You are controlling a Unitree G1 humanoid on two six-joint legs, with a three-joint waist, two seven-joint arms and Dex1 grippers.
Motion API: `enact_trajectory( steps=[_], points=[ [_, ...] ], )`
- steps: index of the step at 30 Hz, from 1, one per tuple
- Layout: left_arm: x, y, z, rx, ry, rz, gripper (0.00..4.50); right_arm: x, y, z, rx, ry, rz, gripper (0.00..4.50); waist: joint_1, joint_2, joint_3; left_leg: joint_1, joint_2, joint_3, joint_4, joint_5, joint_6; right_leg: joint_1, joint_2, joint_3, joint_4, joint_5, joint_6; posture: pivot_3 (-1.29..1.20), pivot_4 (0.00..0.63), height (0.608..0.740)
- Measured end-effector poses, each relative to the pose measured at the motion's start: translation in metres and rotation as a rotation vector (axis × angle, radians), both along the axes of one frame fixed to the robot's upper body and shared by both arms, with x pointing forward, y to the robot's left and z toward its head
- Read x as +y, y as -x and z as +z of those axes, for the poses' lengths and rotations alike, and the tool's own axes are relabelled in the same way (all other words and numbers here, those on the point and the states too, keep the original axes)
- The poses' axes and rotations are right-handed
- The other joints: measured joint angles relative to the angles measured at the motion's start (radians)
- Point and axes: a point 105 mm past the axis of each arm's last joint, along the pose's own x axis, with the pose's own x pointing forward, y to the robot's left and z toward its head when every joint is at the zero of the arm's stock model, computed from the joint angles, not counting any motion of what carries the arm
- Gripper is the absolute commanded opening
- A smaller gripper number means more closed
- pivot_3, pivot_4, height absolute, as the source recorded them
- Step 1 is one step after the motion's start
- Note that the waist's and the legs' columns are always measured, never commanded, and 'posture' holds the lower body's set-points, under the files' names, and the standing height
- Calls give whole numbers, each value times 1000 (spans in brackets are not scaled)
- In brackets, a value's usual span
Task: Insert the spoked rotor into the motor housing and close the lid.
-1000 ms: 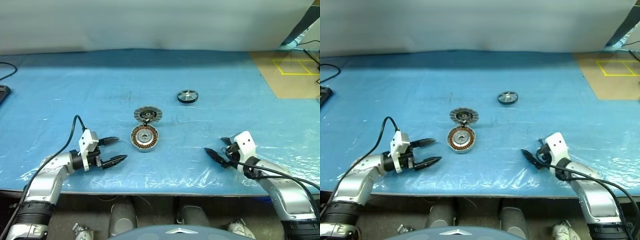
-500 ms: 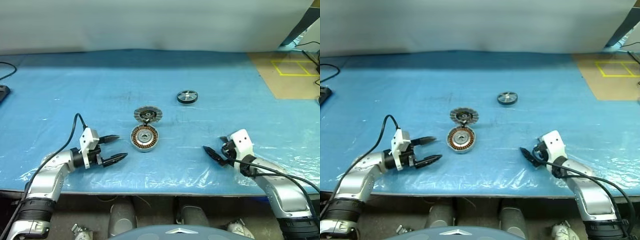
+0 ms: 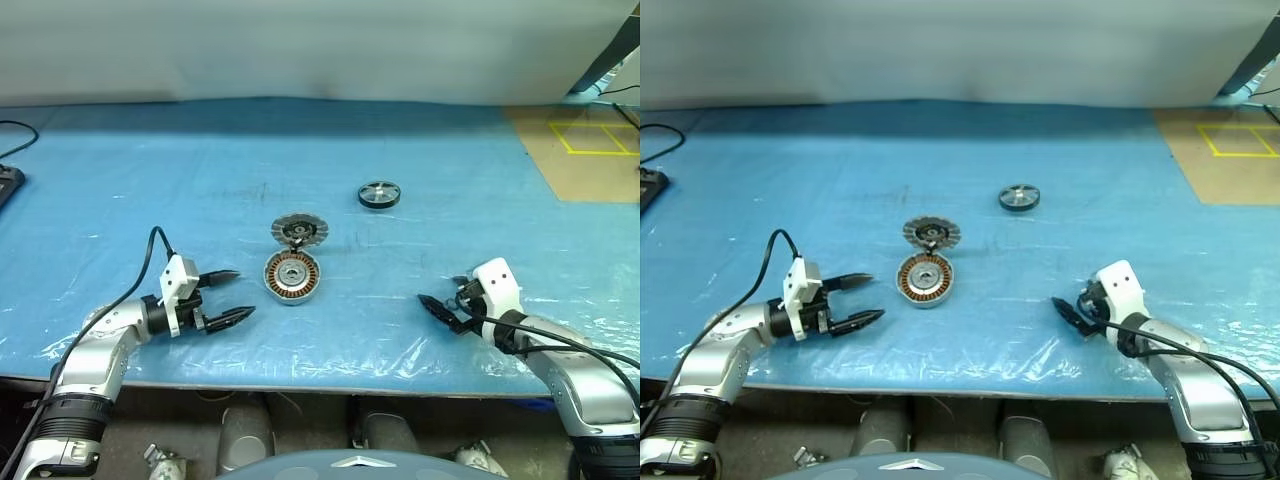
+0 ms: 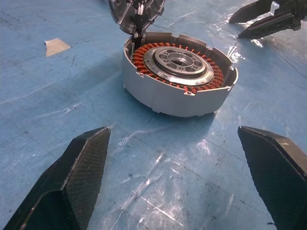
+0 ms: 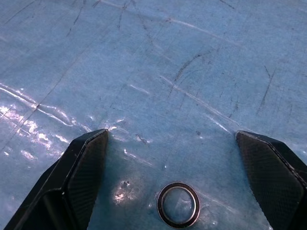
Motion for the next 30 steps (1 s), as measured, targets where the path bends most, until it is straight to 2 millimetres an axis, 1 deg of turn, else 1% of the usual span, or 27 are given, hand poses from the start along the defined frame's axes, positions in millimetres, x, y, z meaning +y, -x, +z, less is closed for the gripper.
enact_trajectory(
  steps=[9, 19, 23, 27, 30],
  points=[
    [-5, -3, 3, -11, 6, -13, 4500, -1, 5, 0, 1, -6, -4, 4493, 2, 0, 0, 0, 0, 0, -1, 0, 0, 0, 0, 0, -1, 0, 0, 0, 150, 740],
    [-4, -5, -3, 1, 3, -5, 4500, -4, 3, 2, 0, 8, 4, 4493, 6, 0, 0, 0, 0, 0, -1, 0, -1, 0, 0, 0, -1, 0, 0, 0, 150, 740],
    [-3, -9, -5, -3, 6, -4, 4500, -4, 2, 2, -1, 5, 6, 4493, 11, 0, 0, 1, 0, 0, -1, 0, 0, 1, 0, 0, 0, 0, 0, 0, 150, 740],
    [-2, -12, -5, -9, 6, -8, 4500, -3, 1, 3, -11, -12, 3, 4493, 11, 0, 0, 1, 0, 0, -1, 0, -1, 1, 0, 0, 0, 0, 0, 0, 150, 740],
    [-2, -13, -8, -7, 5, -12, 4500, 1, -4, 6, -33, -32, -6, 4493, 11, 1, 0, 1, 0, 0, -1, 0, -1, 0, 0, 0, 0, 0, 0, 0, 150, 740]
  ],
)
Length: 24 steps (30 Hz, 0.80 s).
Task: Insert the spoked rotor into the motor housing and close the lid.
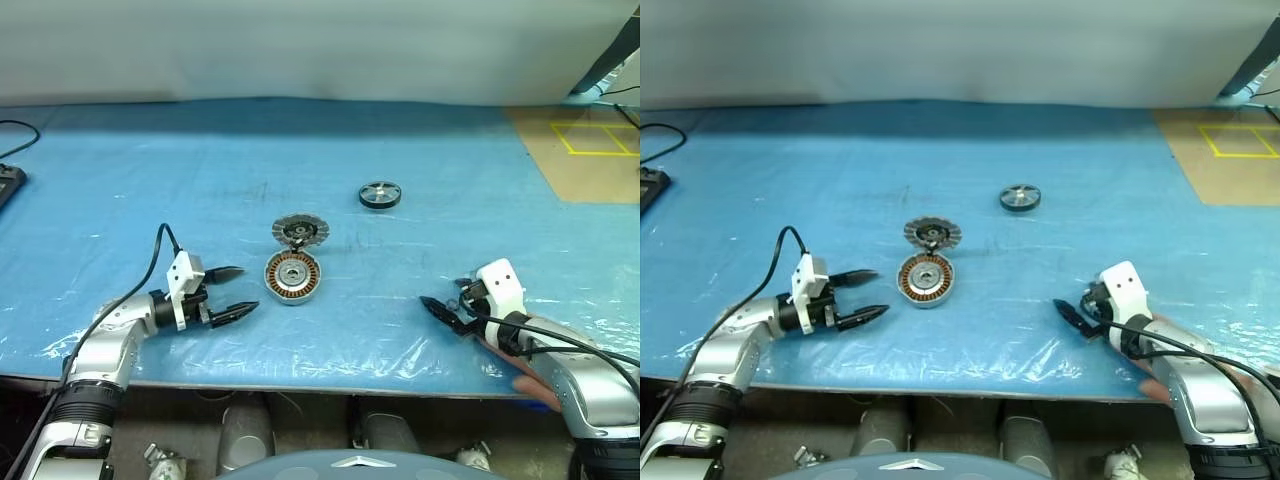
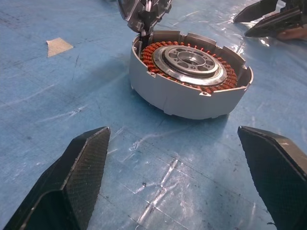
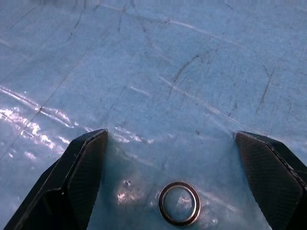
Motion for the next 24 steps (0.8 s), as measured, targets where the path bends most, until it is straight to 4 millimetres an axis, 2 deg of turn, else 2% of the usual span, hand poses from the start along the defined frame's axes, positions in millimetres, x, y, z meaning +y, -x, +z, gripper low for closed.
enact_trajectory(
  steps=[2, 7, 10, 21, 24],
  points=[
    [0, -1, -1, 2, -3, -2, 4500, 3, -5, 5, -21, -16, 2, 4493, 0, 0, 0, -1, 0, 0, 0, 0, 0, -1, 0, 0, 0, 0, 0, 0, 150, 740],
    [-2, -3, 1, -7, 1, -9, 4500, 10, -25, 40, -140, -48, 15, 4493, 1, 1, 0, -1, 0, 0, 0, 1, -1, -1, 0, 0, 0, 0, 0, 0, 150, 740],
    [-4, -3, 1, -10, 4, -10, 4500, 15, -29, 52, -179, -59, 31, 4493, 3, 1, 0, -1, 0, 0, 0, 1, -1, -1, 0, 0, 0, 0, 0, 0, 150, 740],
    [-9, -6, 11, -40, -1, -8, 4500, 23, -40, 75, -235, -68, 54, 4493, 3, 1, 0, -1, 0, 0, 0, 1, -1, -1, 0, 0, 1, 0, 0, 0, 150, 740],
    [-10, -6, 13, -42, -1, -4, 4500, 26, -39, 75, -228, -75, 71, 4493, 3, 1, 0, -1, 0, 0, 0, 1, -1, -1, 0, 0, 0, 0, 0, 0, 150, 740]
  ],
)
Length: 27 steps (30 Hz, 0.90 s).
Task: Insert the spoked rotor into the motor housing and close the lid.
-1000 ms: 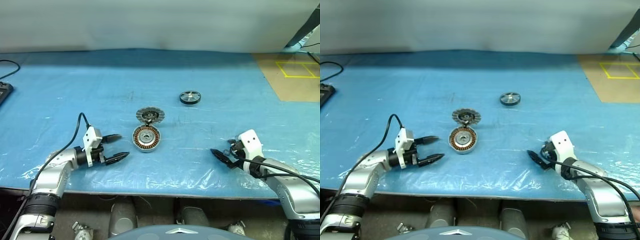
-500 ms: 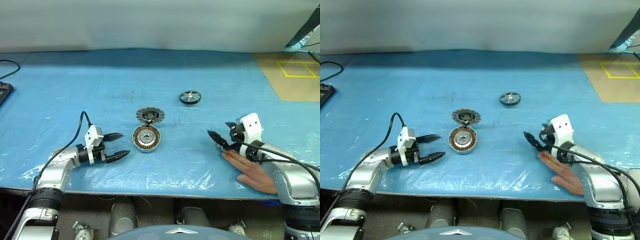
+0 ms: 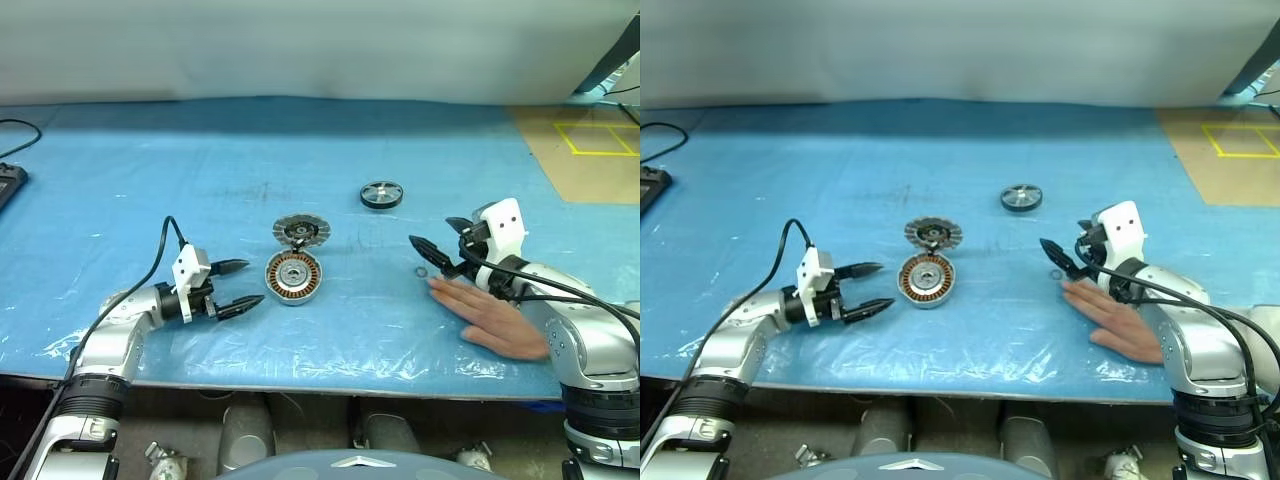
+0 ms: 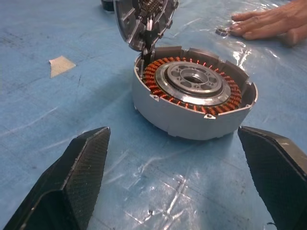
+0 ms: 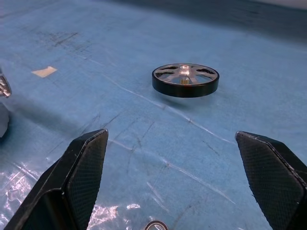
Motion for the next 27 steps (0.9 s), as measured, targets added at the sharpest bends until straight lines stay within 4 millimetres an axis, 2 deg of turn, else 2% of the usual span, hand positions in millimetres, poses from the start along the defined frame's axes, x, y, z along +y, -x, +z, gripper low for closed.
enact_trajectory(
  steps=[5, 9, 12, 20, 27],
  points=[
    [-2, 0, 3, -4, 0, 0, 4500, 17, 6, -6, 26, 18, 63, 4493, 0, 0, 0, 0, 0, 0, 0, 0, 0, 0, 0, 0, 0, 0, 0, 0, 150, 740],
    [-2, 0, 3, 0, 0, -1, 4500, 20, 15, -26, 88, 50, 65, 4493, 1, 0, 0, 0, 0, 0, 0, 0, 0, 0, 0, 0, 0, 0, 0, 0, 150, 740],
    [-2, 0, 2, 6, 1, -1, 4500, 15, 17, -38, 124, 66, 45, 4493, 1, 0, 0, 0, 0, 0, 0, 0, 0, 0, 0, 0, 0, 0, 0, 0, 150, 740],
    [-2, -2, 4, 5, -2, -3, 4500, 3, 14, -47, 131, 82, -5, 4493, 0, 0, 0, 0, 0, 0, 0, 0, 0, 0, 0, 0, 0, 0, 0, 0, 150, 740],
    [-2, -2, 4, 5, -2, -3, 4500, -14, 14, -63, 188, 84, -58, 4493, 0, 0, 0, 0, 0, 0, 0, 0, 0, 0, 0, 0, 0, 0, 0, 0, 150, 740]
  ],
)
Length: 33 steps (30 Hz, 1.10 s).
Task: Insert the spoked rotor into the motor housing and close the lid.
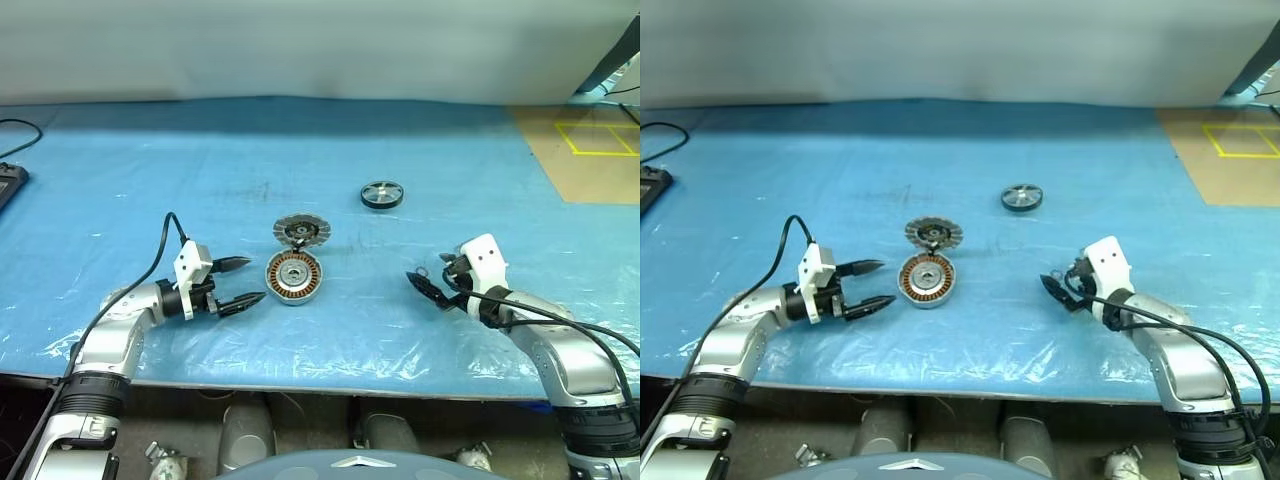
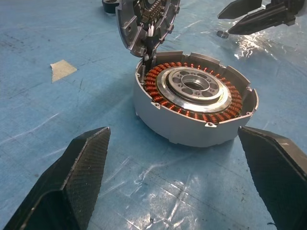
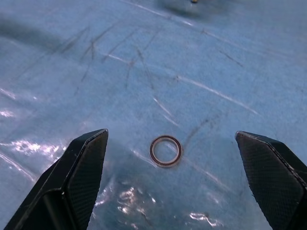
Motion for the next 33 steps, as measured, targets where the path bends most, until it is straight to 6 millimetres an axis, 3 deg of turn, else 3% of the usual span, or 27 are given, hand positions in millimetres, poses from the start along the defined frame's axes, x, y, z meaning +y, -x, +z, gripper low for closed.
enact_trajectory(
  steps=[5, 27, 30, 33],
  points=[
    [0, 0, 0, -1, 0, 0, 4500, -6, 1, -6, 10, -1, -12, 4493, -1, 0, 0, 0, 0, 0, 0, 0, 0, 0, 0, 0, 0, 0, 0, 0, 150, 740],
    [4, 0, -5, 3, -6, 4, 4500, 0, 3, -7, 9, -13, 11, 4493, 0, 0, 0, 0, 0, 0, 0, 0, 0, 0, 0, 0, 0, 0, 0, 0, 150, 740],
    [4, 0, -6, 2, -7, 4, 4500, 1, 4, -8, 14, -15, 10, 3937, 0, 0, 0, 0, 0, 0, 0, 0, 0, 0, 0, 0, 0, 0, 0, 0, 150, 740],
    [4, 0, -6, -4, -12, 4, 4500, 0, 4, -8, 12, -10, 9, 2939, 0, 0, 0, 0, 0, 0, 0, 0, 0, 0, 0, 0, 0, 0, 0, 0, 150, 740]
  ],
)
